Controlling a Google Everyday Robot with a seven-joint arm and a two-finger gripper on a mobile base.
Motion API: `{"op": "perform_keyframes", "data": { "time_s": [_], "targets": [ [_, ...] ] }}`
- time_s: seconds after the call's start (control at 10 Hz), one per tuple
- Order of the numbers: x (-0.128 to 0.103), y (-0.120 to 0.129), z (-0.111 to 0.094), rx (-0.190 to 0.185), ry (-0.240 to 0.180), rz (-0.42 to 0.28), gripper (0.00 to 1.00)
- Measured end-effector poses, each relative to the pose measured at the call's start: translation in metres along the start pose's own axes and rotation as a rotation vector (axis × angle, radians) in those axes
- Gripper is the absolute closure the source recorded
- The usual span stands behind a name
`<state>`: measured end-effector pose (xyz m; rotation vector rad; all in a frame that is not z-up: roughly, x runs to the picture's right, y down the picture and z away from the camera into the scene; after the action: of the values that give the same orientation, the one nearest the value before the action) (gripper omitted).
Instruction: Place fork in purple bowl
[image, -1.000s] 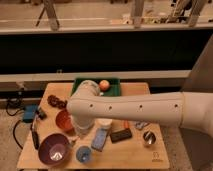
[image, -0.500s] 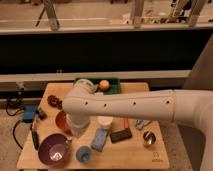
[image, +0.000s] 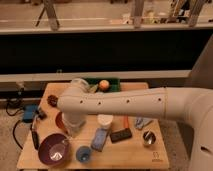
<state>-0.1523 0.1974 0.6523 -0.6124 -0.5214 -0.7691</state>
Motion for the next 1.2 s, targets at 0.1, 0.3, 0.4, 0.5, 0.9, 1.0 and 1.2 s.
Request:
{"op": "perform_keyframes", "data": {
  "time_s": [0.1,0.3,0.4,0.5,0.9,1.0,1.2],
  "targets": [
    [-0.002,-0.003,0.001,0.001,-0.001,-0.008,1.0],
    [-0.004,-0.007,0.003,-0.002,-0.006,-0.022,1.0],
    [-0.006,-0.01,0.005,-0.005,-0.009,-0.03,1.0],
    [-0.007,-0.012,0.006,-0.009,-0.012,-0.038,1.0],
    [-0.014,-0.022,0.012,-0.023,-0.022,-0.065,1.0],
    [-0.016,-0.025,0.013,-0.025,-0.025,-0.071,1.0],
    [-0.019,-0.03,0.017,-0.032,-0.029,-0.084,1.0]
  ]
}}
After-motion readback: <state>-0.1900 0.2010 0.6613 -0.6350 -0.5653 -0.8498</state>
